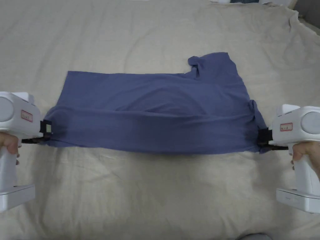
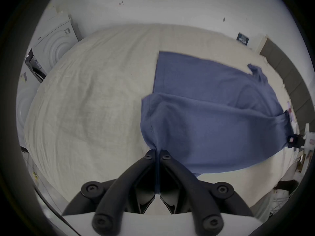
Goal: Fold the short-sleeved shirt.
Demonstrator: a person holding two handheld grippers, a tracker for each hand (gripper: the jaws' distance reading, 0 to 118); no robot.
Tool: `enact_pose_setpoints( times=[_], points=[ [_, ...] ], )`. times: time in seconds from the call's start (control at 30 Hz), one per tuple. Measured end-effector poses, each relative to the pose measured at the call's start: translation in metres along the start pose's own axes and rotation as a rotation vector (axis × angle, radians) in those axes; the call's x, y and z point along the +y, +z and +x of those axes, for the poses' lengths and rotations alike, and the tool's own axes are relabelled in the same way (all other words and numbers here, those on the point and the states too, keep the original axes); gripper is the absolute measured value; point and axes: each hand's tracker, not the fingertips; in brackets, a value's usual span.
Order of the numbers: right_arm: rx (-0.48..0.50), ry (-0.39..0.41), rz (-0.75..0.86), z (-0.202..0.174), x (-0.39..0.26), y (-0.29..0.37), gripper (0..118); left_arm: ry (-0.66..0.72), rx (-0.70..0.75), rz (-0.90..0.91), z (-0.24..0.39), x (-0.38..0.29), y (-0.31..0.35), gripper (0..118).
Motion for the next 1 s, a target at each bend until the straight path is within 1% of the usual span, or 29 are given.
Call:
enact_pose_setpoints(
  times=[0.13,0.2,0.3,0.43,0.53,0.63,0.7,0.73,0.77,0.8,0.83,0.87,0.9,0.93,1.0],
  points=[
    [0.027,0.013,0.012,0.002,-0.01,0.027,7,-0.055,0.018,0.036,-0.008,-0.016,0.038,0],
    [0.044,0.018,0.015,0.005,-0.021,0.039,7,-0.055,0.01,0.049,-0.017,-0.032,0.053,0],
    [0.067,0.003,0.009,0.011,-0.049,0.052,7,-0.01,-0.024,0.039,-0.031,-0.062,0.064,0],
    [0.081,-0.025,-0.036,0.013,-0.093,0.046,7,-0.001,-0.008,0.001,-0.041,-0.108,0.054,0],
    [0.061,-0.051,-0.075,0.01,-0.118,0.029,7,0.029,0.01,-0.026,-0.043,-0.135,0.036,0],
    [0.037,-0.096,-0.076,0.007,-0.129,0.019,7,0.053,0.025,-0.036,-0.037,-0.148,0.023,0],
    [0.025,-0.103,-0.061,0.005,-0.131,0.016,7,0.043,0.034,-0.019,-0.033,-0.154,0.02,3],
    [0.022,-0.11,-0.048,0.005,-0.13,0.018,10,0.042,0.048,-0.008,-0.031,-0.154,0.022,17],
    [0.008,-0.11,-0.046,0.006,-0.129,0.021,20,0.048,0.055,-0.006,-0.032,-0.153,0.025,33],
    [-0.007,-0.098,-0.045,0.007,-0.127,0.026,40,0.051,0.054,0.001,-0.035,-0.152,0.028,57],
    [-0.005,-0.081,-0.04,0.01,-0.124,0.032,76,0.058,0.044,0.016,-0.039,-0.15,0.033,88],
    [-0.005,-0.065,-0.006,0.013,-0.121,0.043,95,0.07,0.047,0.042,-0.042,-0.146,0.04,108],
    [-0.018,-0.06,0.038,0.014,-0.117,0.055,105,0.084,0.043,0.084,-0.045,-0.141,0.049,118],
    [-0.033,-0.055,0.086,0.016,-0.111,0.069,107,0.095,0.027,0.13,-0.047,-0.132,0.062,118],
    [-0.065,-0.048,0.169,0.018,-0.099,0.094,107,0.143,-0.001,0.183,-0.05,-0.116,0.08,118]
  ],
)
